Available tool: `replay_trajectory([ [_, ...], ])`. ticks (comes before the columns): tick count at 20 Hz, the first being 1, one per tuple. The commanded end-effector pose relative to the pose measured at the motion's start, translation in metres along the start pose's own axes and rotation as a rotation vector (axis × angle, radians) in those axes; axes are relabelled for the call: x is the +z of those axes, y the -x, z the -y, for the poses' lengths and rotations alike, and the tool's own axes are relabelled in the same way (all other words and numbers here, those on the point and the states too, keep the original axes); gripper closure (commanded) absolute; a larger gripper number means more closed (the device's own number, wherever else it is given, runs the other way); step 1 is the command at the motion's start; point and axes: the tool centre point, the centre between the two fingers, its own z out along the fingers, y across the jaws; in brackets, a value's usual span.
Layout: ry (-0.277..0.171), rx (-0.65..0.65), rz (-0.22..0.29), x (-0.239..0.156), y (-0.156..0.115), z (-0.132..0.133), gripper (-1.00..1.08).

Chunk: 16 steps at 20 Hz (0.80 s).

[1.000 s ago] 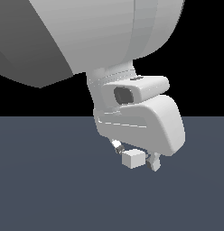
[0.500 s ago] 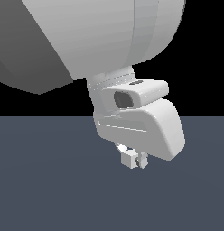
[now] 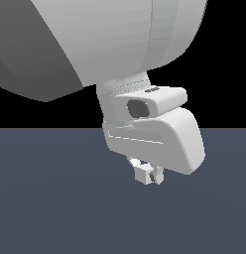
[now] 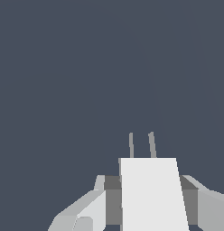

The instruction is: Plug the charger into the wall socket.

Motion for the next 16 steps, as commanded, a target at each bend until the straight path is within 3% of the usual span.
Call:
replay_trajectory([
  [1, -0.007, -0.017, -0.001, -0.001, -0.003, 0.0, 1.08],
  [16, -0.108, -0.284, -0.007, -0.019, -0.04, 0.003, 1.08],
])
